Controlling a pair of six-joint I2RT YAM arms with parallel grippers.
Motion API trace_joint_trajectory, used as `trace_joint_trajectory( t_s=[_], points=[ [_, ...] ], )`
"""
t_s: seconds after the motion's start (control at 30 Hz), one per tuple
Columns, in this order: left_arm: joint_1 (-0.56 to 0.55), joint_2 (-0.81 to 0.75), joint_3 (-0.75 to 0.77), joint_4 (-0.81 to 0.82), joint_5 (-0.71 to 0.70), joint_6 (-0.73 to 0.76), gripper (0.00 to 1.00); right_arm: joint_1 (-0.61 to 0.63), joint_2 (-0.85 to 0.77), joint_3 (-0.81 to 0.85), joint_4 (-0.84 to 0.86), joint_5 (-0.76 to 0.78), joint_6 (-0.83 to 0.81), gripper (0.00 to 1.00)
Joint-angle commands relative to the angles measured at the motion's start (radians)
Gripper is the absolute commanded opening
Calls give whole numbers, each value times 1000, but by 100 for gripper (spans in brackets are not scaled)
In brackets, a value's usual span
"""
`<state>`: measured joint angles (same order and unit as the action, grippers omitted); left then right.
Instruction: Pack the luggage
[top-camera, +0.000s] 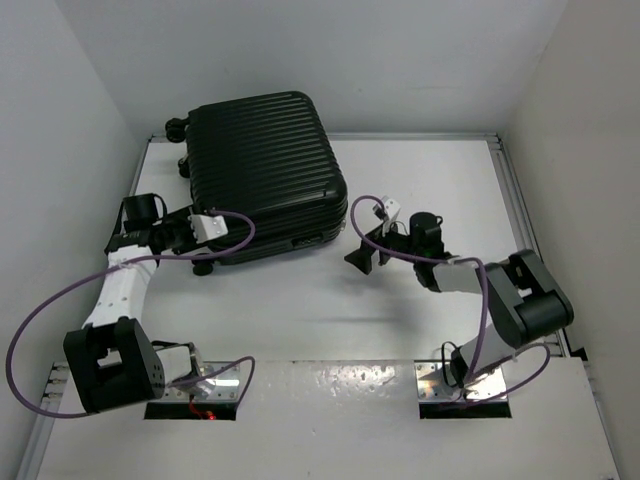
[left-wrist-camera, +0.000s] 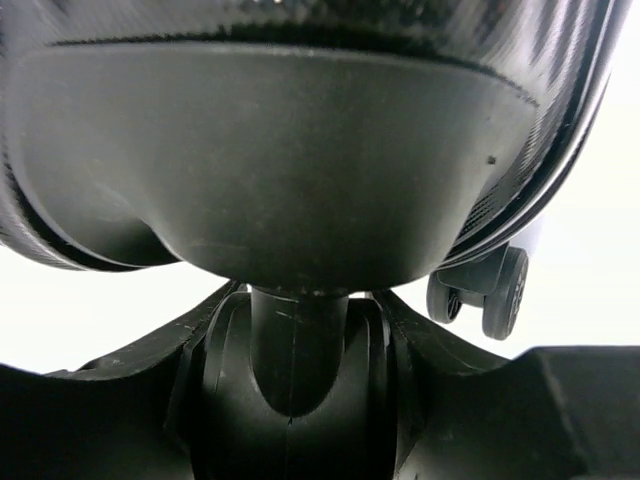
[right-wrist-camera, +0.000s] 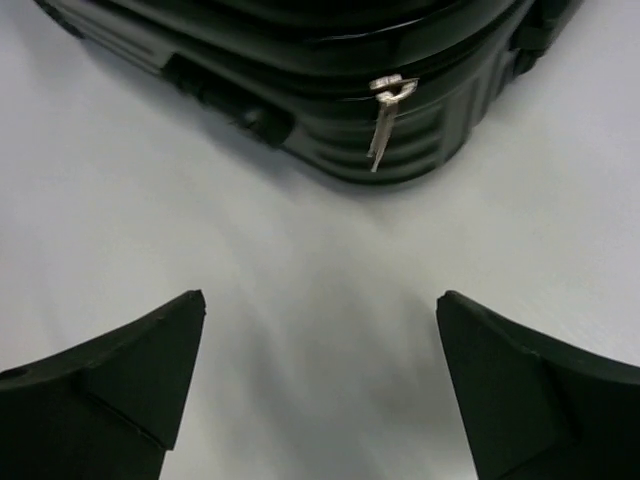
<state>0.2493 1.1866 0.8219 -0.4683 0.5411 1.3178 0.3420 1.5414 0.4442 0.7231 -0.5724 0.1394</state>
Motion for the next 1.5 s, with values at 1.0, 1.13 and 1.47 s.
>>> trace_joint_trajectory(
  t_s=[1.0, 1.13, 1.47],
  points=[
    [94, 100, -13, -127, -109, 34, 0, 12, 399, 416, 299, -64, -32, 0],
    [104, 120, -4, -104, -127, 34, 0, 15, 439, 465, 306, 90, -101, 0],
    [104, 198, 11, 80, -210, -86, 0, -1, 617, 701, 303, 236, -175, 0]
  ],
)
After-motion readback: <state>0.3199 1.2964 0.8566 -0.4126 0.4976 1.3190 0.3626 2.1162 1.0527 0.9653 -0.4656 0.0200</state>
